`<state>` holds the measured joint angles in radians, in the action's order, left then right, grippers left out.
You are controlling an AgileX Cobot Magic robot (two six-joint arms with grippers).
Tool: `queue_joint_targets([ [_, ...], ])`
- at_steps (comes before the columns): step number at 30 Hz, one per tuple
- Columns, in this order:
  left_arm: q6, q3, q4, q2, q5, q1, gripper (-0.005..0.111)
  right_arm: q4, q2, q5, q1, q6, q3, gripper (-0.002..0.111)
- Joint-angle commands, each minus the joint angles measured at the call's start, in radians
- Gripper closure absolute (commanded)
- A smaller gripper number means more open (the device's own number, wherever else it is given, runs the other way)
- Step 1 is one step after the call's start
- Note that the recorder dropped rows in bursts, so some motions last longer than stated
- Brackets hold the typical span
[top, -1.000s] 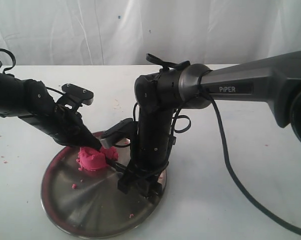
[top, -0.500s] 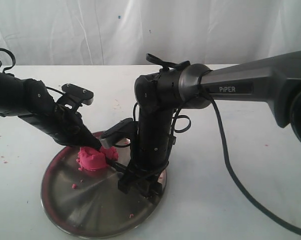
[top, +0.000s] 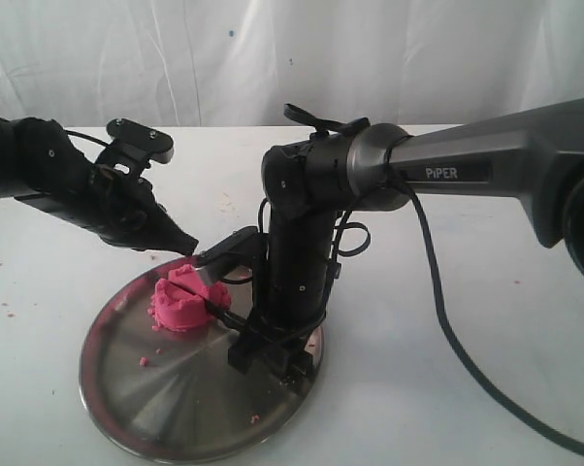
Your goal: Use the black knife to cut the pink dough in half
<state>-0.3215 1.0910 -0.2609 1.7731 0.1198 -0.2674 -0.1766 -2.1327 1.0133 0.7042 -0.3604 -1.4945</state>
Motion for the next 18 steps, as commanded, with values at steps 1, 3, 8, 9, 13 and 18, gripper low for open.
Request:
queue_joint_targets([
  [1,0.004,-0.021,0.000,-0.010,0.052,0.000,0.107,0.016,-0.004,-0.033,-0.002,0.005,0.006,0.108],
  [3,0.004,-0.046,0.000,-0.001,0.033,0.001,0.107,0.014,-0.004,-0.033,-0.002,0.005,0.006,0.108],
  [8,0.004,-0.075,0.000,0.031,-0.022,0.006,0.107,0.014,-0.004,-0.033,-0.002,0.005,0.006,0.108],
  [9,0.004,-0.080,0.000,0.036,-0.032,0.006,0.107,0.014,-0.004,-0.033,-0.002,0.005,0.006,0.108],
  [13,0.004,-0.083,0.000,0.054,-0.057,0.006,0.107,0.014,-0.004,-0.035,-0.002,0.005,0.006,0.108],
  [18,0.004,-0.083,0.000,0.079,-0.057,0.006,0.107,0.014,-0.004,-0.035,-0.002,0.005,0.006,0.108],
])
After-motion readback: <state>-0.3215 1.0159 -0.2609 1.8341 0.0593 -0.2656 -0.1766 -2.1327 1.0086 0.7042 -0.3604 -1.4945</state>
